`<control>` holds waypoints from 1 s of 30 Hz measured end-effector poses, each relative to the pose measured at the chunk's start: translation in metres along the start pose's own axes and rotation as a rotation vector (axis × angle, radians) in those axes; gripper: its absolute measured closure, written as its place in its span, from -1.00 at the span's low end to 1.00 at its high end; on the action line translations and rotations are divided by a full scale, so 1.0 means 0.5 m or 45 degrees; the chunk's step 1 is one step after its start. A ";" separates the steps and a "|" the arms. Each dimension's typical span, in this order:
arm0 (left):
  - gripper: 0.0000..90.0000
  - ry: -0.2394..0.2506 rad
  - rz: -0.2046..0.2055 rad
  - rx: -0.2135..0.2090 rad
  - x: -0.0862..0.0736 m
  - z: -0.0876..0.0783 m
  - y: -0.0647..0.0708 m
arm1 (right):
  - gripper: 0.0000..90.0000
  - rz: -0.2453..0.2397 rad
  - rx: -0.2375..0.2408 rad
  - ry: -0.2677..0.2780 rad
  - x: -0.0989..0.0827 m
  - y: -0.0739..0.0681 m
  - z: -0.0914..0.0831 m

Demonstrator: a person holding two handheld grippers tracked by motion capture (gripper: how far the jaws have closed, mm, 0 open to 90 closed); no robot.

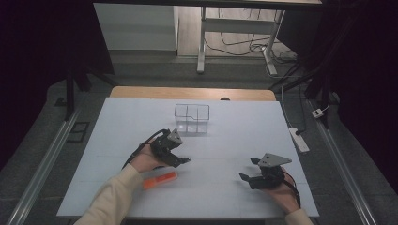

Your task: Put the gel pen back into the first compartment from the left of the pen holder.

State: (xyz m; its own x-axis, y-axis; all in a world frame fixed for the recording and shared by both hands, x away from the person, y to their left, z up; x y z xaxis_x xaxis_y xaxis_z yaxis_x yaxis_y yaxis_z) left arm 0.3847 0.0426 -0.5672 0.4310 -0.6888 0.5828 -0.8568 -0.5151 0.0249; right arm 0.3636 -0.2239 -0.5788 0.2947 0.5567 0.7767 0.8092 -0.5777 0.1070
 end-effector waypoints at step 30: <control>-0.13 -0.212 0.081 -0.048 0.000 0.066 0.005 | -0.51 -0.003 0.006 -0.023 -0.005 -0.001 0.003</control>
State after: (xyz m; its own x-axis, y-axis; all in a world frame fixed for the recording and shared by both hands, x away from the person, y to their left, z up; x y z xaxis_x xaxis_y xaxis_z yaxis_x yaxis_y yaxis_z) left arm 0.3920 0.0246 -0.5942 0.4141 -0.7960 0.4415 -0.8925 -0.4504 0.0248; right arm 0.3633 -0.2243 -0.5819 0.3022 0.5686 0.7651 0.8122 -0.5737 0.1056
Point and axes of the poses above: each handheld gripper's, and its own axes: z roughly forward along the jaws, x roughly out of its top, y roughly to its right, the point moved 10 cm from there along z, roughly forward along the jaws, and after that the axes turned 3 degrees about -z, right-handed, at the moved point
